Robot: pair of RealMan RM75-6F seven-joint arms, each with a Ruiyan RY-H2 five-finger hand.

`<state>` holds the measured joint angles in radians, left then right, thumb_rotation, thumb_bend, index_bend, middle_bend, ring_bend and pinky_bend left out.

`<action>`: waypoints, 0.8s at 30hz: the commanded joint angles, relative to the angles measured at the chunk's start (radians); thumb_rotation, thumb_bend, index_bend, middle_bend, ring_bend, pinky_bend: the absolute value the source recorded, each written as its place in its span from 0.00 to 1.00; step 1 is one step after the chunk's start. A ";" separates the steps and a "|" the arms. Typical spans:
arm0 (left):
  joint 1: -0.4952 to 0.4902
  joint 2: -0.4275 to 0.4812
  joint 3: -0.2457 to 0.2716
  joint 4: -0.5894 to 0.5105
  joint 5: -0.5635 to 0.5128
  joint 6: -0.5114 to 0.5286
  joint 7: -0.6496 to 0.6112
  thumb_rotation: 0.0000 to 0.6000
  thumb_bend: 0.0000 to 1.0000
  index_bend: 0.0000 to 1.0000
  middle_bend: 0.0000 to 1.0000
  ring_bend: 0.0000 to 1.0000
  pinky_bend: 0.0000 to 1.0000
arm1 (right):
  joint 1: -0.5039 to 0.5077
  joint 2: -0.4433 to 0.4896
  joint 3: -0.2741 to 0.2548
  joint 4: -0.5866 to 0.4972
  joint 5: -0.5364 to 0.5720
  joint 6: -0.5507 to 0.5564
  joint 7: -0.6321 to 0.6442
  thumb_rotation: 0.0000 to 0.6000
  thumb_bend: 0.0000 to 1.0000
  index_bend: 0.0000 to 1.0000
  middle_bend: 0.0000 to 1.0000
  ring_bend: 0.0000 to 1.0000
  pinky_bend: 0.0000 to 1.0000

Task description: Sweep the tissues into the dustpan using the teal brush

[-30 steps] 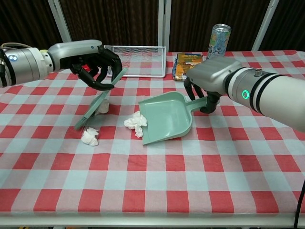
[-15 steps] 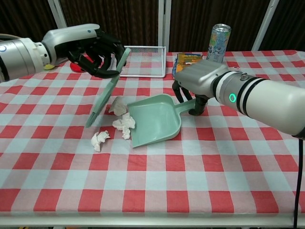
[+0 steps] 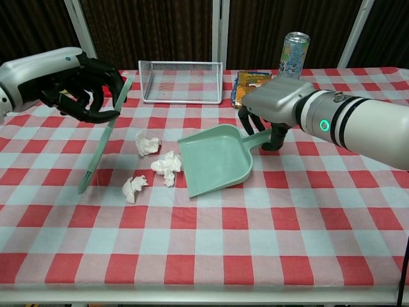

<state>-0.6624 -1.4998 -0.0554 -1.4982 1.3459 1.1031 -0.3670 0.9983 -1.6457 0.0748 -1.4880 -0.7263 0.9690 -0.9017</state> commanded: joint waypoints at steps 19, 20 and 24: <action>-0.031 -0.321 -0.187 0.175 -0.115 -0.017 0.100 1.00 0.44 0.55 0.55 0.63 0.87 | 0.010 -0.015 0.000 -0.024 -0.004 0.030 -0.020 1.00 0.38 0.68 0.62 0.37 0.23; -0.036 -0.332 -0.189 0.193 -0.110 -0.018 0.102 1.00 0.44 0.55 0.55 0.63 0.87 | 0.010 -0.018 -0.003 -0.016 -0.010 0.038 -0.027 1.00 0.38 0.68 0.62 0.37 0.23; -0.047 -0.355 -0.202 0.224 -0.084 -0.032 0.022 1.00 0.44 0.55 0.55 0.62 0.87 | -0.003 -0.014 0.010 -0.014 0.011 0.022 0.012 1.00 0.38 0.68 0.62 0.37 0.24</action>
<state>-0.7010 -1.8459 -0.2479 -1.2836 1.2424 1.0807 -0.2929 1.0019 -1.6635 0.0781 -1.4977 -0.7271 1.0061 -0.9116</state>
